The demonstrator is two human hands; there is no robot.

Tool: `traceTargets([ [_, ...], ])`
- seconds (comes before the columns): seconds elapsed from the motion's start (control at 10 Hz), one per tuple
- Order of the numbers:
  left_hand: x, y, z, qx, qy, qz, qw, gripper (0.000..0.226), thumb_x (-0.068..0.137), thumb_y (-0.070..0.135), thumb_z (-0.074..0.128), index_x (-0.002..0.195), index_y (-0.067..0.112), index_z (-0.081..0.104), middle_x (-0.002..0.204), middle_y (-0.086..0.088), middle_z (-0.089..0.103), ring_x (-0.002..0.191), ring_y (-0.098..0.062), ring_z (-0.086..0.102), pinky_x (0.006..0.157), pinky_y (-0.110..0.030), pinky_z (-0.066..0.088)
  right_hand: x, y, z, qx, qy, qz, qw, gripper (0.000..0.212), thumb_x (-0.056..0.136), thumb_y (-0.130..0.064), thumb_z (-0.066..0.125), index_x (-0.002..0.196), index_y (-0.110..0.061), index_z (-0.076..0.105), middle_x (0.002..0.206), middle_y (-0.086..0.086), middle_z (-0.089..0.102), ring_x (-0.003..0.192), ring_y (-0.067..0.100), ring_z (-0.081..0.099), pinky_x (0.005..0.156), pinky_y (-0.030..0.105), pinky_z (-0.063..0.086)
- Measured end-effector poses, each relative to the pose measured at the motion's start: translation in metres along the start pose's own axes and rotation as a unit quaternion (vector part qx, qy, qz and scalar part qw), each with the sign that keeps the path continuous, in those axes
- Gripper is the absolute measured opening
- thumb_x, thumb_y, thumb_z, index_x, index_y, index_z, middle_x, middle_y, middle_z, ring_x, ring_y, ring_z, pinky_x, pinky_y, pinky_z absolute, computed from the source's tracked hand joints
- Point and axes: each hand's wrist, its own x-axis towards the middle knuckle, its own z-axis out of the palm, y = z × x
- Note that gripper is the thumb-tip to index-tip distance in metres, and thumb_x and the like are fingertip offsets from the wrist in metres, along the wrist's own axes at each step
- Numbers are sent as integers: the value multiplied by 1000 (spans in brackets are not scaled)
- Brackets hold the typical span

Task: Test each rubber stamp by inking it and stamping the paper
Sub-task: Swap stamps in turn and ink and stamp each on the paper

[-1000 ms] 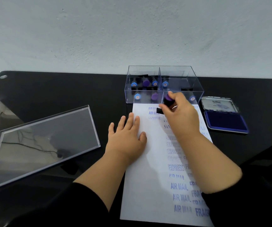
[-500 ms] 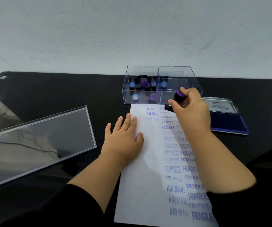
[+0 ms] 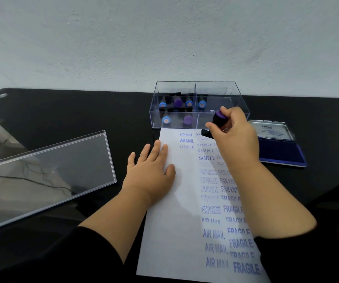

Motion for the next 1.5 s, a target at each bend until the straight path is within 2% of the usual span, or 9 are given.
traceTargets([
  [0.4,0,1,-1,4,-6,-1,1000,57,101,44,15,152,29,-6,158,9,-15,146,-13,-14,116,-41,-11,0,1,-1,-7,-5,-7,1000,35,85,-29,67,117,-21,53,112,-5,64,84,7,53,70,22,39],
  [0.7,0,0,-1,4,-4,0,1000,57,101,44,15,152,29,-6,158,9,-15,146,-13,-14,116,-41,-11,-2,0,-2,-16,-8,-8,1000,36,85,-29,67,117,-21,53,117,-4,63,98,13,59,74,23,40],
  [0.9,-1,0,-1,4,-2,3,1000,57,101,43,16,152,29,-5,158,9,-14,146,-13,-13,116,-41,-10,-2,4,-10,-25,-1,-1,1000,31,86,-27,65,115,-22,53,115,-8,63,91,12,58,73,22,37],
  [1.1,0,-1,0,8,-2,3,1000,57,101,44,15,152,28,-5,158,9,-14,146,-13,-13,117,-42,-9,-4,13,-36,-58,42,16,997,29,89,-28,61,116,-24,51,114,-4,62,96,14,57,70,24,37],
  [1.3,0,-1,0,10,-2,7,1000,57,101,44,14,152,27,-6,158,7,-15,146,-14,-12,117,-43,-8,-10,33,-61,-105,87,69,988,30,90,-25,59,119,-27,51,112,1,61,98,19,57,73,28,41],
  [1.5,-1,-1,0,13,-2,10,1000,57,101,44,13,152,27,-6,158,7,-16,146,-15,-13,116,-43,-8,-11,42,-65,-132,108,86,982,28,92,-21,56,119,-24,51,112,4,61,98,22,58,70,28,37],
])
